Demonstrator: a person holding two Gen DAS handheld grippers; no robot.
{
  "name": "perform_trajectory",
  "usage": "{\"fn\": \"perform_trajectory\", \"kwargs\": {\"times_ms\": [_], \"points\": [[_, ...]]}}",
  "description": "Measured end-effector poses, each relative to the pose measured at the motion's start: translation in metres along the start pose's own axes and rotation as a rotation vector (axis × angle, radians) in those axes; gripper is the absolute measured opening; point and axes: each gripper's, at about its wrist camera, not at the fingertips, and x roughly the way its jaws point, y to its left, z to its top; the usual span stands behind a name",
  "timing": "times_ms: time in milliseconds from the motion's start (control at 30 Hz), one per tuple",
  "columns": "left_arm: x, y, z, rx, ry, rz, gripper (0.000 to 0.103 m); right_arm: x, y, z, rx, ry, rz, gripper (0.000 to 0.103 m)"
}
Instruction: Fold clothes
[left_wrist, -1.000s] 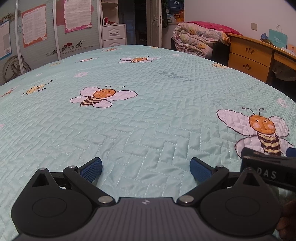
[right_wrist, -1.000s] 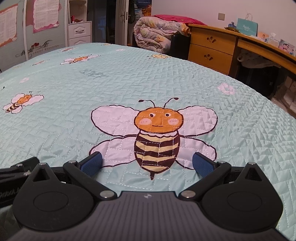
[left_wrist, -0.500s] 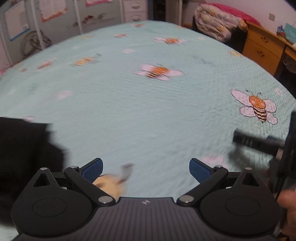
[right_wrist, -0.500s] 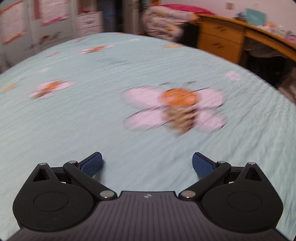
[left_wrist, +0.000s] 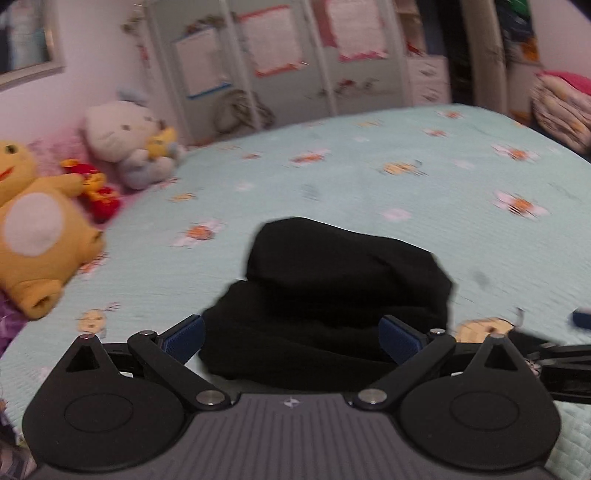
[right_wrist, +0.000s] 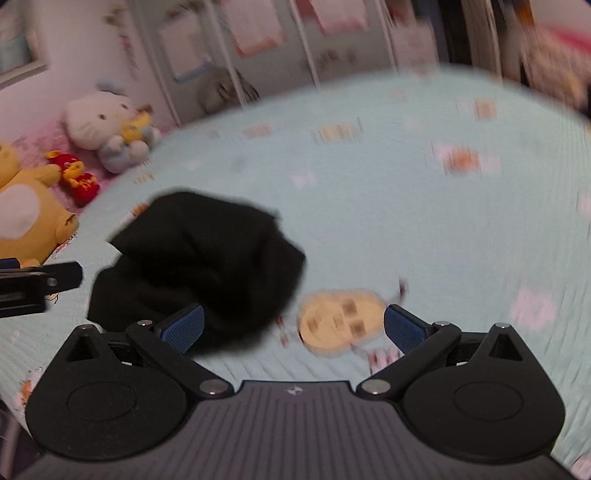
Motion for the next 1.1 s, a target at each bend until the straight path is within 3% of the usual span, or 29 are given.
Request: {"fn": "perform_trajectory", "kwargs": {"times_ms": [100,200,467,700,933,1000,1100], "points": [[0.003,0.017,0.001,-0.038,0.004,-0.023,0.103,-0.014,0.018,0.011,-0.058,-0.092,0.016,0.102],[0.013,0.022,0.0,-0.065,0.03,-0.045,0.103,-0.013,0.027,0.02,-0.072,-0.113,0.03,0.102],[0.064,0.027,-0.004,-0.142,0.144,-0.147,0.103,0.042,0.048,0.017,-0.155,-0.058,-0.091,0.102],[0.112,0.035,-0.012,-0.192,0.218,-0.184,0.103,0.105,0.052,0.011,-0.187,0.002,-0.109,0.102],[0.146,0.048,-0.026,-0.238,0.276,-0.145,0.102,0.149,0.057,0.004,-0.193,0.041,-0.026,0.1],[0.15,0.05,-0.028,-0.24,0.283,-0.123,0.102,0.164,0.06,-0.001,-0.205,0.081,-0.024,0.086],[0.151,0.052,-0.029,-0.241,0.287,-0.101,0.102,0.168,0.061,-0.004,-0.189,0.094,-0.006,0.081]]}}
